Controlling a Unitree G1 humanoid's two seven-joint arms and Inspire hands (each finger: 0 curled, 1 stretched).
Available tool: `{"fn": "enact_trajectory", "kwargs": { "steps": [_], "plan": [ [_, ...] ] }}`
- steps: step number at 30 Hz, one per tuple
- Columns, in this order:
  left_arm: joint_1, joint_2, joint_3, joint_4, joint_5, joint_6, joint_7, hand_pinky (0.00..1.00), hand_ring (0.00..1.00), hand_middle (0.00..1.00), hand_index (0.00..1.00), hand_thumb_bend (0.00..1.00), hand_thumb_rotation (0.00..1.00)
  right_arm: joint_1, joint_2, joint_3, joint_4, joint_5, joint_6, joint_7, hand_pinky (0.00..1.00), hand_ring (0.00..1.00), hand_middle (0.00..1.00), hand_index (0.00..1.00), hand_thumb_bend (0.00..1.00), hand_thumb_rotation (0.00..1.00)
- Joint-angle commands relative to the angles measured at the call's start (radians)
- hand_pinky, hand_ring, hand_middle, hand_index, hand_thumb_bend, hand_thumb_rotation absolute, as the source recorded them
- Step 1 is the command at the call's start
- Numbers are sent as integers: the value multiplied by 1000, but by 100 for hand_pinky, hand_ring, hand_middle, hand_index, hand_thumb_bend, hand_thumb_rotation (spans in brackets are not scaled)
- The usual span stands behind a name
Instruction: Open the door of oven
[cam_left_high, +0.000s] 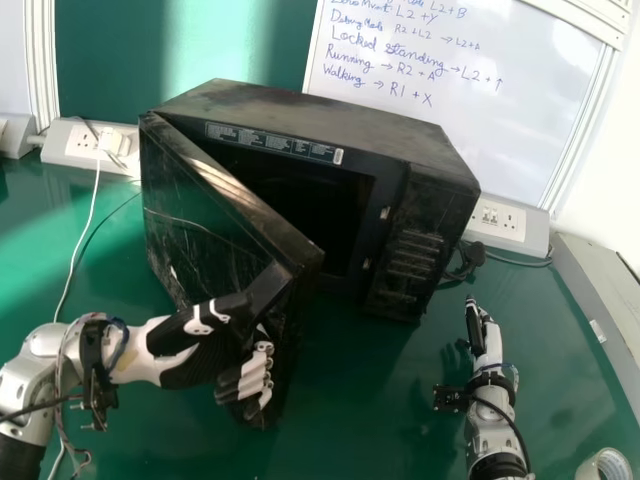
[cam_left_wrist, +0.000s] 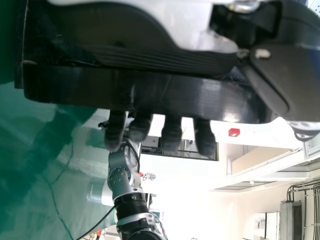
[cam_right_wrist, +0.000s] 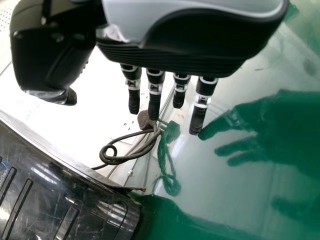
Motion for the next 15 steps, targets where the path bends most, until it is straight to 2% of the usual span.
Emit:
{"fn": "enact_trajectory", "kwargs": {
  "steps": [1,3,5,8,10,12,13,15],
  "plan": [
    [4,-36,126,57,-206,27,3,0,2,7,11,63,71,23,-11,-1,22,-6,29,-8,77,86,92,93,64,99],
    [12,-28,145,48,-192,11,35,0,3,7,10,66,67,22,-12,3,22,-11,35,-11,75,85,91,93,64,100],
    [20,-20,167,40,-187,-5,60,0,2,6,10,67,68,21,-14,6,23,-14,35,-10,74,84,91,93,63,100],
    [12,15,198,58,-212,19,47,0,0,5,8,65,74,19,-16,4,23,-11,40,-6,74,84,92,93,63,100],
    [14,27,229,49,-239,51,69,0,0,5,8,68,71,19,-17,2,23,-9,40,-5,77,85,92,93,64,100],
    [20,29,251,34,-245,21,74,0,0,5,10,69,69,21,-17,0,21,-6,31,-3,76,85,92,93,65,100],
    [21,28,256,28,-237,-19,64,0,0,5,11,68,69,21,-16,-4,21,-2,27,-1,76,85,92,93,65,99],
    [24,26,270,16,-247,-47,55,0,2,7,14,64,69,23,-16,-12,21,6,23,5,75,85,92,93,66,98]
  ]
}}
